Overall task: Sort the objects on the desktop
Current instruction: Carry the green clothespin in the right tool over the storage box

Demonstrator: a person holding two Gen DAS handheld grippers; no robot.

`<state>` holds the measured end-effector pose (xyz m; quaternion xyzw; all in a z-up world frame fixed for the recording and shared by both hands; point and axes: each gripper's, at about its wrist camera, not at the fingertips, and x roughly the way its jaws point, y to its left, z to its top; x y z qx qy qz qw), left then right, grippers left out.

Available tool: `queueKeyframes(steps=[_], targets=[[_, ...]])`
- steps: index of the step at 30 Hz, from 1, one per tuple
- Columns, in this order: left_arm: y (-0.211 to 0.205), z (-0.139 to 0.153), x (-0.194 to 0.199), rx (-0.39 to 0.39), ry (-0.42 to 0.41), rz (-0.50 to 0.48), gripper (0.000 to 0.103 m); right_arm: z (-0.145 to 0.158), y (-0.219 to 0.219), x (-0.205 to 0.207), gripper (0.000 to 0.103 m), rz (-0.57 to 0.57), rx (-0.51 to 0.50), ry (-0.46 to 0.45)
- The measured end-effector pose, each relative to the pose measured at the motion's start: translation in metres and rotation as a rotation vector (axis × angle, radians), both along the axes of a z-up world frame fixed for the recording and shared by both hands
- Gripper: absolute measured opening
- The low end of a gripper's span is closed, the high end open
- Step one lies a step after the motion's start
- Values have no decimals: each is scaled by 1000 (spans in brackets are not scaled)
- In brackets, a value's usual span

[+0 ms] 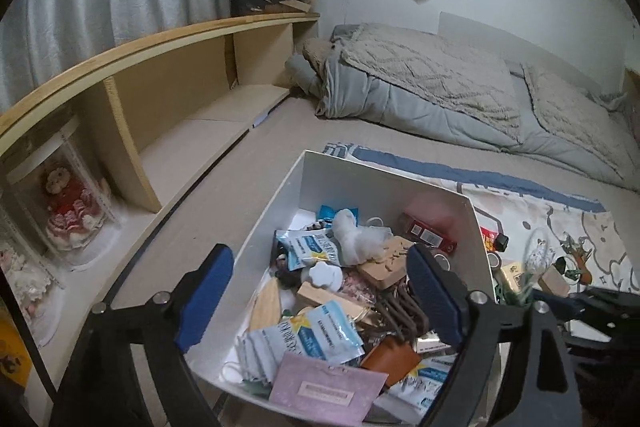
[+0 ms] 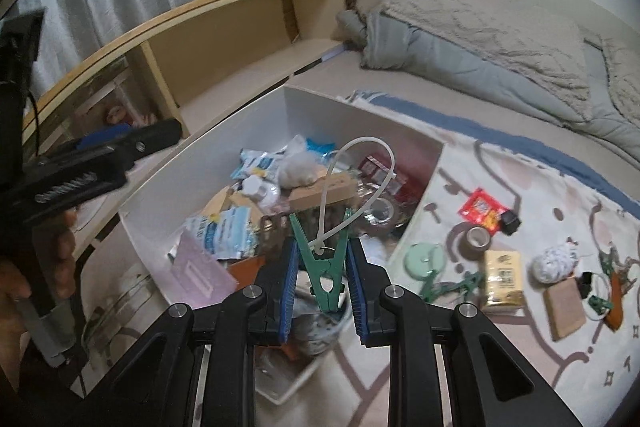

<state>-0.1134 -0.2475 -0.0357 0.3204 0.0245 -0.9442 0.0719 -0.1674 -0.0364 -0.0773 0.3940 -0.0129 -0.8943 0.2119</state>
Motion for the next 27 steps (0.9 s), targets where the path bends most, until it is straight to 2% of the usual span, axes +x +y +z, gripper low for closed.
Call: queueKeyframes(steps=[5,13,22,27], targets=[[-9,3,19,-11,17,29,99,-5,-19,-1,25,40,-26,-29],[-8,3,34,-20,0,12,99,-19,-42,-1,25,111,-33,-103],[-9,5,36,-26,9,5,99,-47,-50,1,25,148,61,-198],[-11,6,37,-21,10,4,99,-52,-46,3,25,155,67,-227]])
